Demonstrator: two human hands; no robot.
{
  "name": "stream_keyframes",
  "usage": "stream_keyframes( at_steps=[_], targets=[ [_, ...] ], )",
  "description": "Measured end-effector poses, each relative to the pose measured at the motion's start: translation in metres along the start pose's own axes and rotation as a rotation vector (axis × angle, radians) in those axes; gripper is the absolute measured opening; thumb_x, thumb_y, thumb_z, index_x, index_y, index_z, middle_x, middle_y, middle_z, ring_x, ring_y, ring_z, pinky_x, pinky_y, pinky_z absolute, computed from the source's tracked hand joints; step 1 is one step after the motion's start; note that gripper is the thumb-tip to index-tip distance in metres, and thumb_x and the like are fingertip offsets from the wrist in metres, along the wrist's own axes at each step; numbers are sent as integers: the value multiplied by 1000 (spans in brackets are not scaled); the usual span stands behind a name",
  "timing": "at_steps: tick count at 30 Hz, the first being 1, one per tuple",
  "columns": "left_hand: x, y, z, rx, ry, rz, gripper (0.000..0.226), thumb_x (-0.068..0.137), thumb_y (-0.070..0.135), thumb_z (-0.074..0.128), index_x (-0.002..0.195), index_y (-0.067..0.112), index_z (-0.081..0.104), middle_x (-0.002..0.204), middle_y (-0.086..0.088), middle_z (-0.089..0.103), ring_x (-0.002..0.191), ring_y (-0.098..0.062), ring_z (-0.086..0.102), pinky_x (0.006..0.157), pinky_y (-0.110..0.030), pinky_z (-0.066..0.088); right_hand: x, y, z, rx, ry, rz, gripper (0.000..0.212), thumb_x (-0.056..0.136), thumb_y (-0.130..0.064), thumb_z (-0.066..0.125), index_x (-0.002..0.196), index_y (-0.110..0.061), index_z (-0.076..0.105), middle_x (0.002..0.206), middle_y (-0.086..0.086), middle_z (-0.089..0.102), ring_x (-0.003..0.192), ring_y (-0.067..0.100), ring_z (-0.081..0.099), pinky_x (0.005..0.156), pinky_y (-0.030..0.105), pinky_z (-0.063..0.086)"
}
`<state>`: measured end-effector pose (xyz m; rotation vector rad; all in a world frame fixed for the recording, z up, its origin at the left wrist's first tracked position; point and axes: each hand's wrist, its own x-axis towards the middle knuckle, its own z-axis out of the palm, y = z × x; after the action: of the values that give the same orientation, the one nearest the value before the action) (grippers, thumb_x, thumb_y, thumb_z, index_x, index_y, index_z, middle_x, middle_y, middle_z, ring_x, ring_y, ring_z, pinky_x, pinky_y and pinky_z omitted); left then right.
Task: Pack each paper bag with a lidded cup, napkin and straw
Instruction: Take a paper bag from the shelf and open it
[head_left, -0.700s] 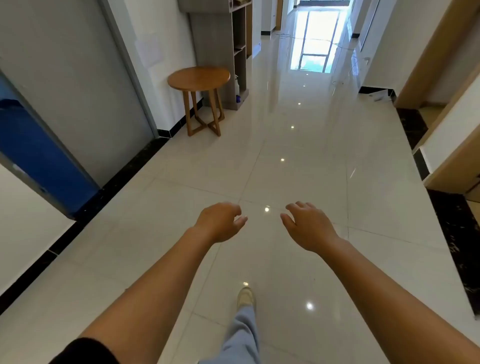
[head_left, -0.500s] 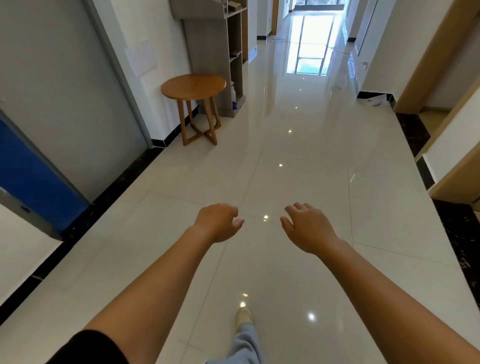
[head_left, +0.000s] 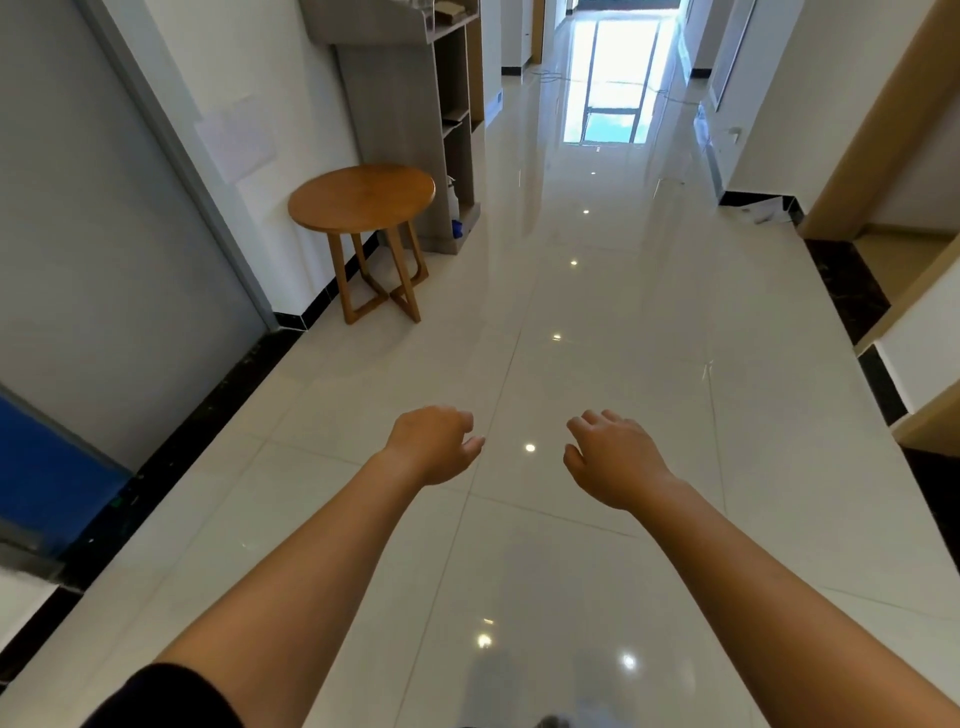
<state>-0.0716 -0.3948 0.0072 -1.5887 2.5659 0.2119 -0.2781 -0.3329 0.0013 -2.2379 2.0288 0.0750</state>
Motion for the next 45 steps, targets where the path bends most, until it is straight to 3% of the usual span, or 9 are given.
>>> stream_keyframes(
  at_steps=[7,20,31,36,45],
  targets=[
    [140,9,-17,17,3,-14,41,98,43,38,116,13,58,112,-3,63,97,-21,59,75,-31,48,118,74,1,41,-32,-15,38,99,-30,32,128,-12,48,124,4,54,114,20,49,96,30,38],
    [414,62,-64,-62,0,-81,40,98,43,38,120,15,57,113,-2,63,100,-20,59,73,-29,43,342,274,-46,62,-61,-33,39,99,-31,34,131,-12,47,127,3,53,117,21,48,97,30,37],
    [608,35,-81,-65,30,-56,43,99,44,36,123,14,55,115,-2,62,100,-19,59,72,-27,42,520,341,-51,61,-75,-55,41,100,-34,32,131,-12,47,126,4,54,117,22,48,99,32,35],
    [718,-1,-92,-115,11,-48,43,99,43,34,110,11,60,103,-4,64,89,-19,60,69,-28,45,635,363,-62,43,-76,-37,41,100,-35,31,130,-12,47,126,3,54,118,21,47,101,32,33],
    [890,-72,-135,-152,4,-43,41,99,44,36,110,12,60,99,-4,64,84,-16,60,74,-29,51,828,385,-100,71,-104,-50,43,100,-36,31,132,-12,46,130,5,52,122,22,45,102,34,33]
  ],
)
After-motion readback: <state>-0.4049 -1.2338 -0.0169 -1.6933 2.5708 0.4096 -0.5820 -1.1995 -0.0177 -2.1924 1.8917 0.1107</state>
